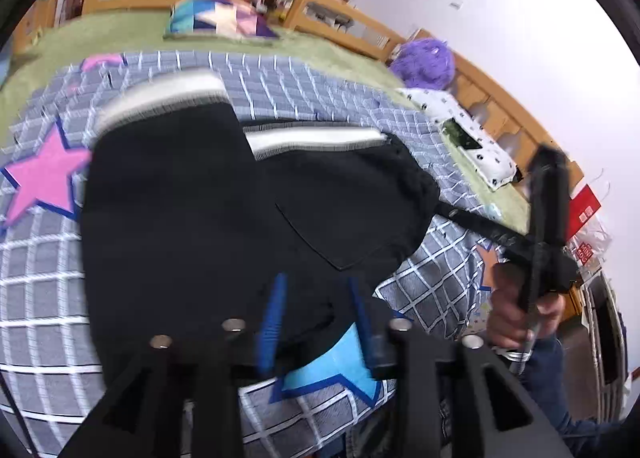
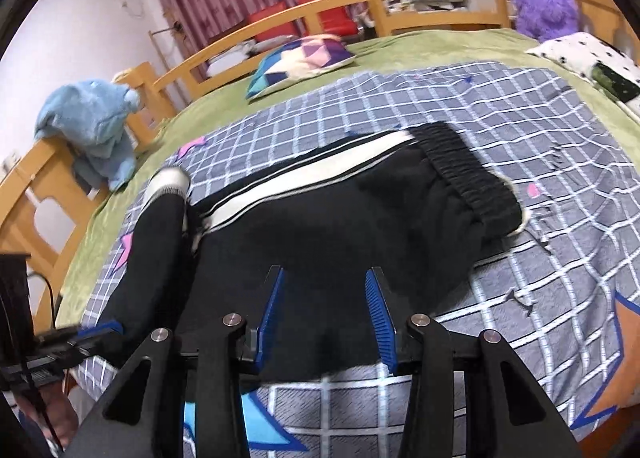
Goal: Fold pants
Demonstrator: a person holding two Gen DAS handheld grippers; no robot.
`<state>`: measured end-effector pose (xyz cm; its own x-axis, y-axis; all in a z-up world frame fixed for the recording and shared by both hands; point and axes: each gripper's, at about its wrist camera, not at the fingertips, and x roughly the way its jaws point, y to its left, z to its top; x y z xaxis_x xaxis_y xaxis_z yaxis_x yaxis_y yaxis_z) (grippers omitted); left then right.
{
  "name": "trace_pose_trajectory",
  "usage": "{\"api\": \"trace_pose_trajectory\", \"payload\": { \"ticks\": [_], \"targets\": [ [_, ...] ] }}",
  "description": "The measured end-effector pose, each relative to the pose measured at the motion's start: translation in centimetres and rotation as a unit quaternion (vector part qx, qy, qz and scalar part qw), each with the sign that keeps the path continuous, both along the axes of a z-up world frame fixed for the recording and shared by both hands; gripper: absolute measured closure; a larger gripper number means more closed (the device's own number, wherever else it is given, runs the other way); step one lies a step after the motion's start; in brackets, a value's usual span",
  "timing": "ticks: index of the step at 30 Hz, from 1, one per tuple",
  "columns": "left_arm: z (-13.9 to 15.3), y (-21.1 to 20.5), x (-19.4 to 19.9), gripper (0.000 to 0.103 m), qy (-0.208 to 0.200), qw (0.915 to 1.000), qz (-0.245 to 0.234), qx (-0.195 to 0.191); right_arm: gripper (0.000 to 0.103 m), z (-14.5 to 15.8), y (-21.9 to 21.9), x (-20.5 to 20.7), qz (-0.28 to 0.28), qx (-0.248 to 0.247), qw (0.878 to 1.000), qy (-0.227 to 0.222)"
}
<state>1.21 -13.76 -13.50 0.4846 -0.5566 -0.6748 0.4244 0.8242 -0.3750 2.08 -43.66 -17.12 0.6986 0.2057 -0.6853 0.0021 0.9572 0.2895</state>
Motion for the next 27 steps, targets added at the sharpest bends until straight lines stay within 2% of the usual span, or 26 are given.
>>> {"api": "trace_pose_trajectory", "payload": {
  "ticks": [3, 5, 7, 9, 10, 12, 13, 14, 15, 16, 18, 21, 23, 27],
  "targets": [
    [0.8, 2.1, -0.9, 0.051, -0.03, 0.9983, 0.034, 0.035, 0.06, -0.1, 2.3, 0.6, 0.049, 0.021, 0.999, 0.002],
    [0.6, 4.1, -1.1, 0.05, -0.027, 0.9966, 0.059, 0.052, 0.059, -0.3, 4.1, 1.4, 0.083, 0.038, 0.996, 0.006],
    [-0.3, 6.2, -1.0, 0.05, -0.008, 0.9941, 0.091, 0.059, 0.058, -0.6, 6.5, 2.7, 0.115, 0.068, 0.991, 0.017],
    [-1.4, 9.0, -0.8, 0.05, 0.029, 0.9909, 0.123, 0.047, 0.054, -1.0, 9.0, 4.5, 0.139, 0.113, 0.983, 0.04],
    [-1.8, 9.6, -0.5, 0.05, 0.042, 0.9892, 0.134, 0.041, 0.05, -1.3, 10.2, 5.3, 0.145, 0.124, 0.98, 0.051],
    [-2.2, 11.7, -0.7, 0.05, 0.062, 0.9857, 0.154, 0.027, 0.049, -2.3, 12.7, 6.8, 0.145, 0.113, 0.98, 0.078],
    [-2.3, 12.7, -0.9, 0.05, 0.07, 0.984, 0.163, 0.019, 0.056, -3.3, 14.1, 7.9, 0.138, 0.094, 0.981, 0.102],
    [-2.4, 13.6, -1.1, 0.05, 0.075, 0.9826, 0.169, 0.016, 0.071, -4.0, 14.9, 8.5, 0.135, 0.083, 0.98, 0.12],
    [-2.4, 14.3, -1.3, 0.05, 0.076, 0.9816, 0.174, 0.015, 0.093, -4.4, 15.9, 9.0, 0.148, 0.085, 0.977, 0.131],
    [-2.3, 14.8, -1.5, 0.05, 0.076, 0.981, 0.178, 0.016, 0.094, -4.0, 16.2, 8.9, 0.15, 0.078, 0.978, 0.125],
    [-2.3, 15.2, -1.3, 0.05, 0.075, 0.9802, 0.182, 0.021, 0.094, -0.9, 16.9, 7.8, 0.158, 0.043, 0.985, 0.062],
    [-2.0, 14.4, -0.3, 0.05, 0.081, 0.979, 0.186, 0.019, 0.094, 5.5, 17.9, 6.8, 0.202, 0.0, 0.979, -0.011],
    [-1.6, 13.3, 0.0, 0.05, 0.079, 0.9811, 0.176, 0.008, 0.094, 8.1, 17.5, 7.1, 0.195, -0.033, 0.98, -0.016],
    [-0.8, 9.8, 0.3, 0.05, 0.073, 0.9863, 0.147, 0.02, 0.094, 11.1, 13.0, 8.2, 0.175, -0.047, 0.983, -0.022]
  ]
}}
